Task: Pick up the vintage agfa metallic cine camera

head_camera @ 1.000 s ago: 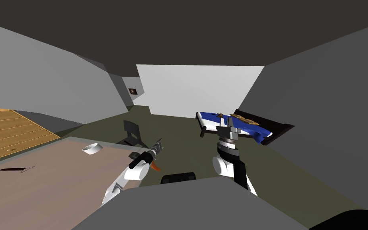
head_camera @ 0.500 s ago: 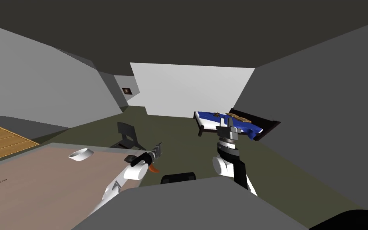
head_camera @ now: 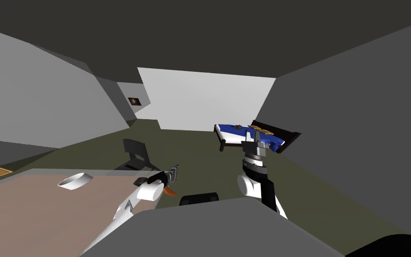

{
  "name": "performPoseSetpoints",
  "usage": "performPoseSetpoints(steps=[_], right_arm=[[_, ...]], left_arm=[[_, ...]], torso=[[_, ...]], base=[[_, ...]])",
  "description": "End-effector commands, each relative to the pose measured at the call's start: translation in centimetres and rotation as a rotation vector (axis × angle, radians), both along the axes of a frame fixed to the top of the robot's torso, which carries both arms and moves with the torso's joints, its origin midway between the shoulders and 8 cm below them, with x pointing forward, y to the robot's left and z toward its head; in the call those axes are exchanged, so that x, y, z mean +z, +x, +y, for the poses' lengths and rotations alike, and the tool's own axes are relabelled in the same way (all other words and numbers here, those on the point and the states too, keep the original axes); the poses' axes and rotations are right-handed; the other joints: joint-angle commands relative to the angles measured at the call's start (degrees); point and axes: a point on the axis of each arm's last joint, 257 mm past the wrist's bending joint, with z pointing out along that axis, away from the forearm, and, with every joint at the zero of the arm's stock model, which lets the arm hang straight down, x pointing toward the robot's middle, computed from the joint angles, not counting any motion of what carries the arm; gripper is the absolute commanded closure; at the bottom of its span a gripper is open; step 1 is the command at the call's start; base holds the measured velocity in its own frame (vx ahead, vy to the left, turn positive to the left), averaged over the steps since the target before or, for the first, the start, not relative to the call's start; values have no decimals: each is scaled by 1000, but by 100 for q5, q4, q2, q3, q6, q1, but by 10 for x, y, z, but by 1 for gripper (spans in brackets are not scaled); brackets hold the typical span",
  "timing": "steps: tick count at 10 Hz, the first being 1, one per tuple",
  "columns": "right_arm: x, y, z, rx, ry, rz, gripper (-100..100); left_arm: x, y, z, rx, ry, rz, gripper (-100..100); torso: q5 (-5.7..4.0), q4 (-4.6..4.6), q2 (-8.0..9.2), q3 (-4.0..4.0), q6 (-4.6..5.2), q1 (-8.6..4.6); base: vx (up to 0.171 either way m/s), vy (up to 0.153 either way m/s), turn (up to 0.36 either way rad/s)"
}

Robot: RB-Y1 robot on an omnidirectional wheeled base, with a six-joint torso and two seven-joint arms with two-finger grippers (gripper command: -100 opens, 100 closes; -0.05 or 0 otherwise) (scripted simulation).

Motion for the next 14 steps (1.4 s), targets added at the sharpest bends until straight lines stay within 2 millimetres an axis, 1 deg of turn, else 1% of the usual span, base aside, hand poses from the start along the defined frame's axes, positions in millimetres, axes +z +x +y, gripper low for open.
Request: performPoseSetpoints(steps=[1,3,4,5,6,8,9,12,14], right_arm=[[0,0,0,0,0,0,0],[0,0,0,0,0,0,0],[0,0,0,0,0,0,0],[0,0,0,0,0,0,0],[0,0,0,0,0,0,0],[0,0,0,0,0,0,0],[0,0,0,0,0,0,0],[0,0,0,0,0,0,0],[0,0,0,0,0,0,0]], left_arm=[[-9,-10,8,-8,18,49,-100],[-33,-32,36,-24,86,159,-100],[-35,-36,37,-26,91,180,-100],[-44,-47,55,-30,129,230,-100],[-45,-49,55,-31,131,241,-100],[-58,-72,93,-34,211,345,-100],[-59,-73,93,-35,212,349,-100],[-64,-101,153,-22,328,476,-100],[-61,-115,190,-6,397,535,-100]], torso=[[0,0,0,0,0,0],[0,0,2,1,0,1],[1,0,1,0,0,7],[2,0,-1,0,-3,8],[2,0,-2,-1,-2,9],[1,0,-2,-1,-2,9],[4,-1,-2,-1,-1,19],[5,-1,-4,-2,-4,25],[11,-2,-10,-6,-3,51]], base=[[6,25,-76],[5,34,-176],[9,45,-40],[12,47,-81],[11,38,-57],[10,63,-131],[8,70,-40],[18,93,-84],[26,179,-49]])
